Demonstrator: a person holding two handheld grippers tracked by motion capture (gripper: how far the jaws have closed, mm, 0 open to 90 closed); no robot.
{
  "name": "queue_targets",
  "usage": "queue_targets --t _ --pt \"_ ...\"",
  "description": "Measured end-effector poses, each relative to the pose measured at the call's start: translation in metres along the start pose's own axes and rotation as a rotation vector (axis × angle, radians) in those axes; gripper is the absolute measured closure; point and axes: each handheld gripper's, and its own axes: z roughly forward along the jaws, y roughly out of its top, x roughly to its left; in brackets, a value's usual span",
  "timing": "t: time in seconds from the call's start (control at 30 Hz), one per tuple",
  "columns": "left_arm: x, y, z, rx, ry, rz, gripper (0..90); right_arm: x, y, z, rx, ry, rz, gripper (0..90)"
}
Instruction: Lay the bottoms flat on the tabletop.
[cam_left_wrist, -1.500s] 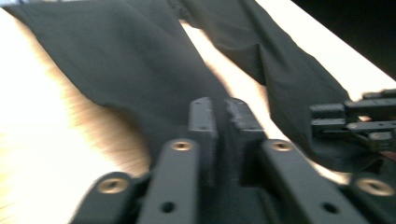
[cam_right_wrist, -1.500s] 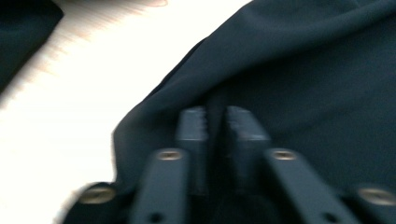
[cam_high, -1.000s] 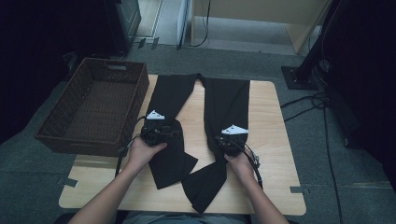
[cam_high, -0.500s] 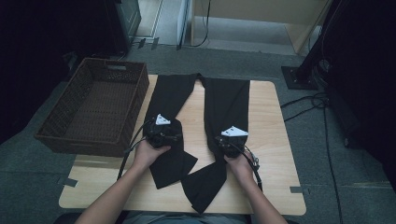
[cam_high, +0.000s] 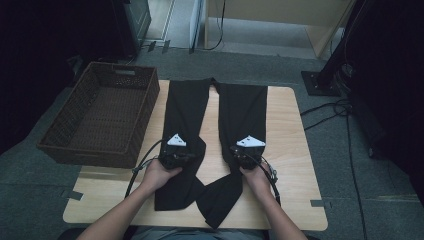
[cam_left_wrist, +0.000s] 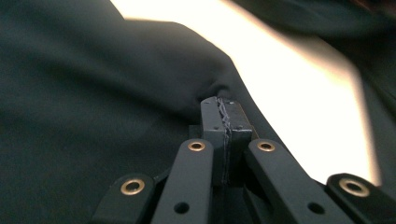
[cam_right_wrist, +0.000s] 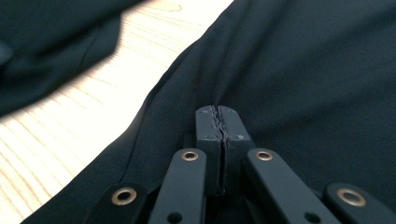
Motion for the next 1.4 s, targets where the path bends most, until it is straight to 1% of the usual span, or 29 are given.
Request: queue_targets --t 0.07,0.13,0.17,0.2,0.23,0.3,0.33,0.37,0.43,0.47,0.5,0.53,0.63,0.67,0.7,0.73,0.83,0.87,0.93,1.0,1.03,1.1,1.17,1.2,1.23,1.3,1.33,1.37,1.4 --pt "-0.008 -0.003 -0.002 0.019 -0.053 0.011 90.0 0.0 0.0 0.0 0.0 0.0 -0.001 88.6" --pt "-0.012 -0.004 -0.003 0.027 -0.053 0.032 89.4 0.0 0.0 0.0 -0.001 0.001 -0.001 88.6" --pt "-0.011 -0.003 -0.004 0.019 -0.056 0.024 88.0 0.0 0.0 0.0 -0.001 0.0 -0.001 88.6" --pt "-0.009 -0.001 -0.007 -0.003 -0.066 0.002 83.3 -0.001 0.0 0.0 -0.001 0.001 0.0 88.7" --pt "-0.007 0.0 -0.008 -0.02 -0.069 -0.014 75.2 -0.001 0.0 0.0 -0.002 0.001 -0.001 88.8" --pt "-0.002 0.007 -0.012 -0.054 -0.051 -0.043 65.7 -0.001 0.0 0.0 -0.002 0.001 -0.002 88.8" --pt "0.001 0.011 -0.014 -0.061 -0.044 -0.05 61.9 -0.001 0.0 0.0 -0.002 0.001 -0.001 88.8" --pt "0.004 0.016 -0.015 -0.074 -0.028 -0.065 57.7 -0.001 0.0 0.0 -0.002 0.002 -0.001 88.9" --pt "0.011 0.024 -0.015 -0.091 0.005 -0.082 52.3 -0.001 0.0 0.0 -0.001 0.001 0.0 88.9" --pt "0.015 0.03 -0.014 -0.099 0.02 -0.108 49.5 0.0 0.0 0.0 -0.001 0.001 0.0 88.9" --pt "0.021 0.037 -0.012 -0.103 0.033 -0.13 48.6 0.0 0.0 0.0 0.0 0.002 0.002 88.9" --pt "0.024 0.041 -0.009 -0.112 0.041 -0.14 47.7 0.0 0.0 0.0 -0.001 0.001 0.001 88.9" --pt "0.035 0.056 0.005 -0.102 0.092 -0.148 45.9 0.0 0.0 0.0 0.001 0.001 0.003 88.9" --pt "0.04 0.061 0.012 -0.095 0.112 -0.144 45.5 -0.001 0.0 0.0 0.001 0.001 0.004 88.8" --pt "0.043 0.064 0.016 -0.086 0.122 -0.139 45.4 -0.001 0.0 0.0 0.001 0.003 0.004 88.8" --pt "0.047 0.067 0.02 -0.083 0.131 -0.141 45.1 -0.001 0.0 0.0 0.003 0.005 0.007 88.9" --pt "0.062 0.076 0.031 -0.083 0.184 -0.157 44.5 -0.001 0.0 0.0 0.003 0.005 0.006 88.9" --pt "0.066 0.078 0.034 -0.083 0.202 -0.158 44.0 -0.001 0.0 0.0 0.001 0.002 0.004 88.8" --pt "0.075 0.079 0.038 -0.067 0.249 -0.165 42.5 -0.001 0.0 0.0 0.001 0.002 0.003 88.8" --pt "0.08 0.078 0.041 -0.052 0.278 -0.173 41.1 -0.001 0.0 0.0 0.001 0.005 0.004 88.7" --pt "0.08 0.077 0.042 -0.068 0.276 -0.172 40.1 -0.001 0.0 -0.001 0.002 0.007 0.006 88.7" --pt "0.079 0.075 0.043 -0.08 0.29 -0.16 40.4 -0.001 0.0 0.0 0.0 0.006 0.006 88.6" --pt "0.074 0.071 0.046 -0.101 0.323 -0.116 40.6 -0.001 0.0 -0.001 0.0 0.003 0.003 88.3" --pt "0.073 0.069 0.047 -0.109 0.339 -0.103 43.5 0.0 -0.001 -0.001 0.002 0.003 0.008 87.8" --pt "0.071 0.066 0.047 -0.118 0.355 -0.085 49.3 0.001 -0.001 -0.001 0.001 0.002 0.008 87.1" --pt "0.07 0.065 0.045 -0.119 0.357 -0.092 61.1 0.002 -0.001 -0.001 -0.002 -0.002 0.013 85.3" --pt "0.07 0.064 0.045 -0.121 0.353 -0.089 68.8 0.003 -0.002 -0.002 -0.003 -0.003 0.014 84.8" --pt "0.069 0.063 0.043 -0.115 0.342 -0.076 73.5 0.003 -0.002 -0.002 -0.001 -0.003 0.014 84.4" --pt "0.069 0.062 0.042 -0.112 0.325 -0.077 82.6 0.003 -0.002 -0.002 -0.002 0.0 0.015 83.5"
